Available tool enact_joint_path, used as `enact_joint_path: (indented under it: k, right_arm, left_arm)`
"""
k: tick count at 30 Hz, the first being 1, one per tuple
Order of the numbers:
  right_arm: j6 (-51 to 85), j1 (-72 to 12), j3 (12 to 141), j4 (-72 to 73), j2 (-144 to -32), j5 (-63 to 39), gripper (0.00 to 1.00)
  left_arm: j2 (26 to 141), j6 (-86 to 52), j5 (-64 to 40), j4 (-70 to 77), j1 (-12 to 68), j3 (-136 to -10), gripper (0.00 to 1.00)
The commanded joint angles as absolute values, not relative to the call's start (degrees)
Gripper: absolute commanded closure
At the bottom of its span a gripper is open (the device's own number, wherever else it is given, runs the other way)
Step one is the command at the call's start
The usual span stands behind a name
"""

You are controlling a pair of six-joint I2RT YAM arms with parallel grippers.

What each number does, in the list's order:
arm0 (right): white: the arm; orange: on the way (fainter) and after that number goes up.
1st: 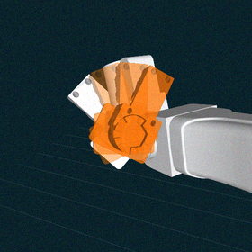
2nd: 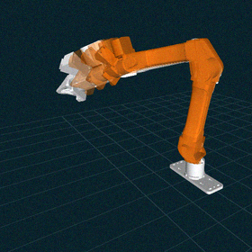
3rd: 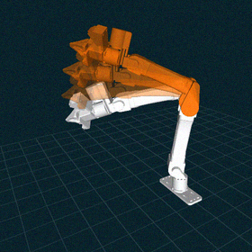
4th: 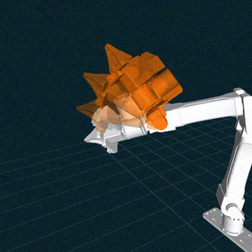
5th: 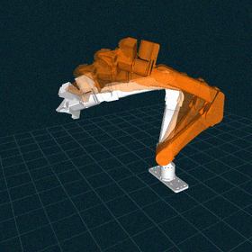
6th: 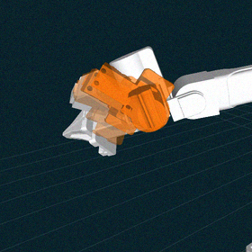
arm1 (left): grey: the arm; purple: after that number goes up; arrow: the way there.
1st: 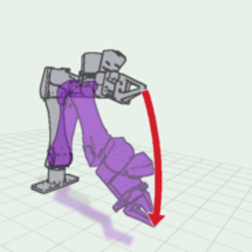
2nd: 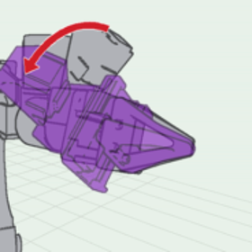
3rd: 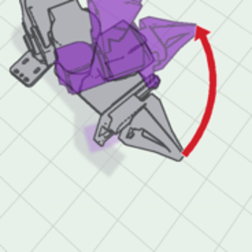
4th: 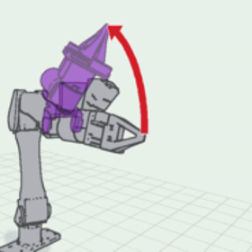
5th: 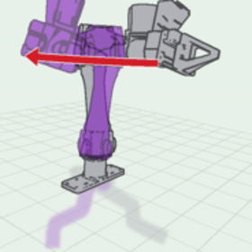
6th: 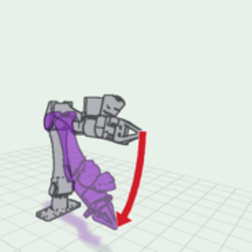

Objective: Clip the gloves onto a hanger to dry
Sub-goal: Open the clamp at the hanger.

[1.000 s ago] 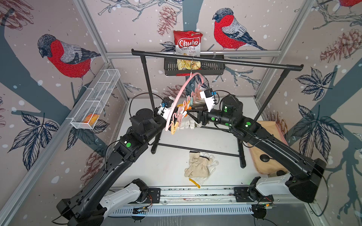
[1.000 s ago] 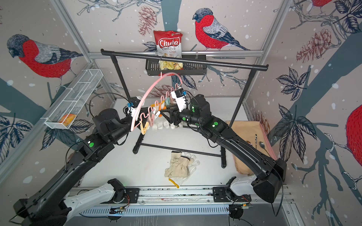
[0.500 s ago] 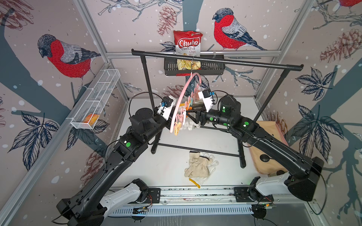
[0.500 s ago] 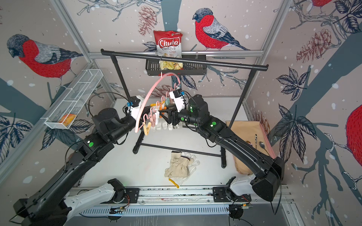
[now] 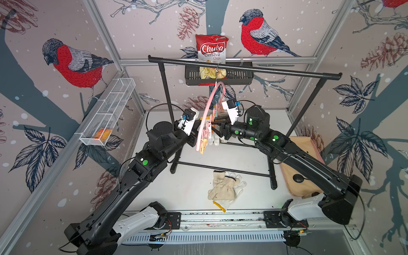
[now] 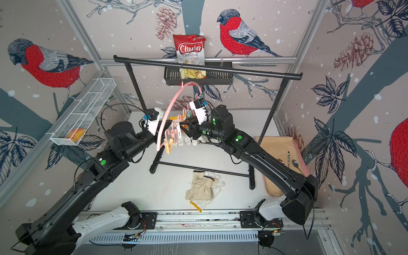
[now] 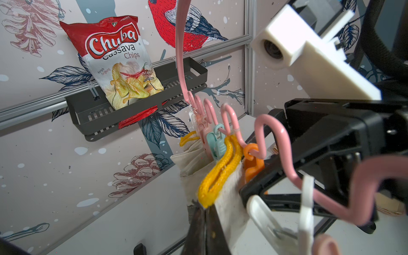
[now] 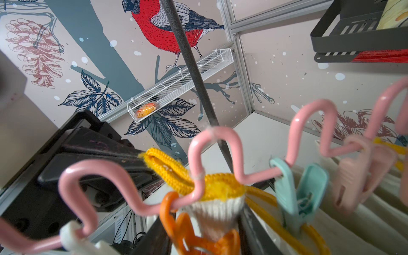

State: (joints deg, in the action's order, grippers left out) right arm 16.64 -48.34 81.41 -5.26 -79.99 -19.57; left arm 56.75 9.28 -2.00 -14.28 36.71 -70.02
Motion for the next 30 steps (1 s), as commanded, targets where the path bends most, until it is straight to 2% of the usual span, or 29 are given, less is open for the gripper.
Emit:
enact_joint_path:
  k: [1, 9, 23, 30]
  right_arm:
    - [16.55, -48.42, 81.63, -3.87, -79.75, -19.34, 0.57]
    - [16.19, -47.99, 81.81, -4.6, -79.45, -19.67, 0.67]
    - [14.16, -47.81, 84.84, -7.61, -79.96, -21.23, 0.72]
    - [12.58, -47.6, 85.69, -9.12, -79.59, -22.48, 0.74]
  left_arm:
    - [56.78, 9.49, -3.04, -11.8, 36.81, -70.19, 1.0]
    - [55.06, 9.75, -3.73, -13.37, 36.77, -67.73, 1.0]
    - [50.3, 11.99, -15.63, -18.91, 36.4, -59.35, 1.0]
    - [49.54, 12.79, -19.66, -12.8, 33.95, -54.45, 1.0]
